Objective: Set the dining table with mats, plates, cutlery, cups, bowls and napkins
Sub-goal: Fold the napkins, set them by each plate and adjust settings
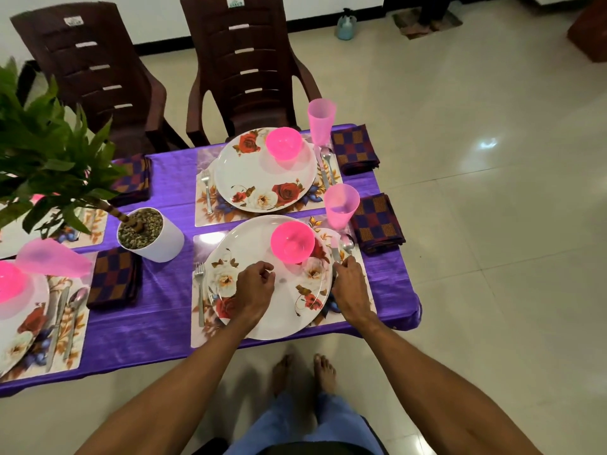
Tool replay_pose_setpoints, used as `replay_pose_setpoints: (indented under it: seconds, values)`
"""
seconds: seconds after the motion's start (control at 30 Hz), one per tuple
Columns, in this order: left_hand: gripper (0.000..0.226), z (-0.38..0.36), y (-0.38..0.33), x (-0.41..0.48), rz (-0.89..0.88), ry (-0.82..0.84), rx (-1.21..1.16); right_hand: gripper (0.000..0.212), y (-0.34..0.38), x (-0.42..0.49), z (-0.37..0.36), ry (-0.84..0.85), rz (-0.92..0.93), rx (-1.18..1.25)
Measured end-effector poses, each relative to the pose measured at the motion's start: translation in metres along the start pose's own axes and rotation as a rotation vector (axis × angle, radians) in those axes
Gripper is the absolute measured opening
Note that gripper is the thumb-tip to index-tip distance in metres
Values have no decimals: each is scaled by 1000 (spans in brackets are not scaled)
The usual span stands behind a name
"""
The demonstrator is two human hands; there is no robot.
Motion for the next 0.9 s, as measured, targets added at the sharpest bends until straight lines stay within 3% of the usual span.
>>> replay_pose_setpoints:
  seconds: [0.47,0.6,0.7,0.9]
  values:
    - [17,-3,-1,-3,-3,-20,-3,44,-4,-8,-5,7,-45,-33]
    - [18,-3,0,-3,4,-13,-4,26,-12,-2,8,-156,-134,80]
    - [18,-2,-1,-3,2,-17,-7,24,-28,3,18,-245,-206,110]
    - [19,0,5,-6,14,-14,14,25,-42,22,20,-138,-156,39]
Point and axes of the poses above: each hand's wrist, its own x-axis towards the middle knuckle, its own z-axis out of the back of the hand, y = z × x, the point moved 2 cm from there along x, towards the middle knuckle, and after that the axes turned 5 degrees about z, right-handed, at the moved point
